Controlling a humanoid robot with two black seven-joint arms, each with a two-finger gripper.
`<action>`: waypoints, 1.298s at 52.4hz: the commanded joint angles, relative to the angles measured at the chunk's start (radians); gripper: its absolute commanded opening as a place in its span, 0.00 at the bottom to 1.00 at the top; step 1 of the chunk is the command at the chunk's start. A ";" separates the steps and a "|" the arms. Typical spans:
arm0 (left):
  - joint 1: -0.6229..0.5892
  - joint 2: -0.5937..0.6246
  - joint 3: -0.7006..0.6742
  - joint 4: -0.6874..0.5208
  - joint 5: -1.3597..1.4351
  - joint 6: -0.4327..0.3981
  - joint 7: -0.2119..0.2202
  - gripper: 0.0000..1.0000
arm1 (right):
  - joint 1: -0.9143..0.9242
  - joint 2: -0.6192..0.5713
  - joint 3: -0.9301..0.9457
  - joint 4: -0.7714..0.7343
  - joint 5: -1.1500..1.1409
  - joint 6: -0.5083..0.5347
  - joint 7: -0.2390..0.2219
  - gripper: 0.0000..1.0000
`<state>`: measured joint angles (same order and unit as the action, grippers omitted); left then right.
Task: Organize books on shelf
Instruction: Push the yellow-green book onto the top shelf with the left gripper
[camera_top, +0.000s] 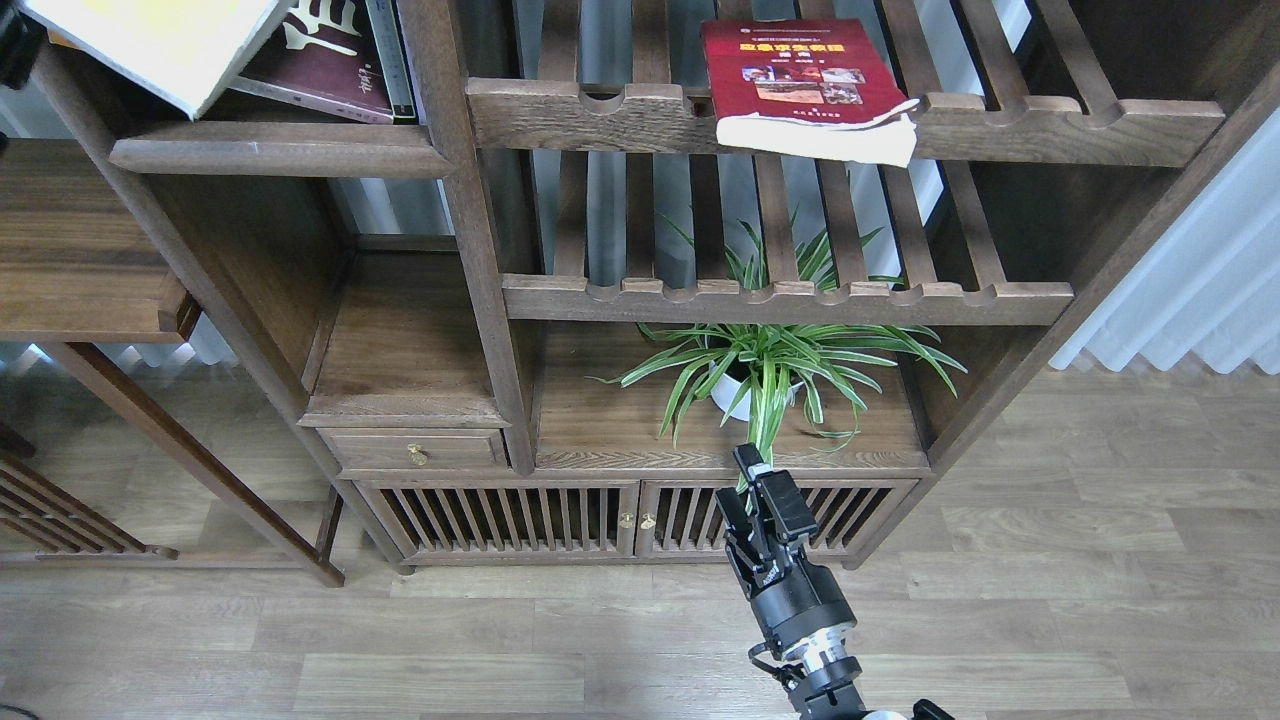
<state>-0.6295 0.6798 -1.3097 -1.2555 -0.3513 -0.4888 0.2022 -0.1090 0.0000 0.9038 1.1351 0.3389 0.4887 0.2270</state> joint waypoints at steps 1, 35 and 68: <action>-0.009 0.004 -0.002 0.013 0.069 0.000 0.000 0.03 | -0.001 0.000 0.000 0.000 0.002 0.000 0.000 0.85; -0.042 -0.059 -0.052 0.088 0.371 0.000 -0.078 0.02 | -0.006 0.000 -0.046 0.017 -0.006 0.000 -0.002 0.85; -0.180 -0.227 -0.029 0.192 0.672 0.000 -0.083 0.01 | -0.003 0.000 -0.069 0.012 0.000 0.000 0.002 0.87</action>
<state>-0.7712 0.4610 -1.3400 -1.1089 0.2770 -0.4888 0.1202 -0.1135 0.0000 0.8362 1.1489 0.3390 0.4887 0.2282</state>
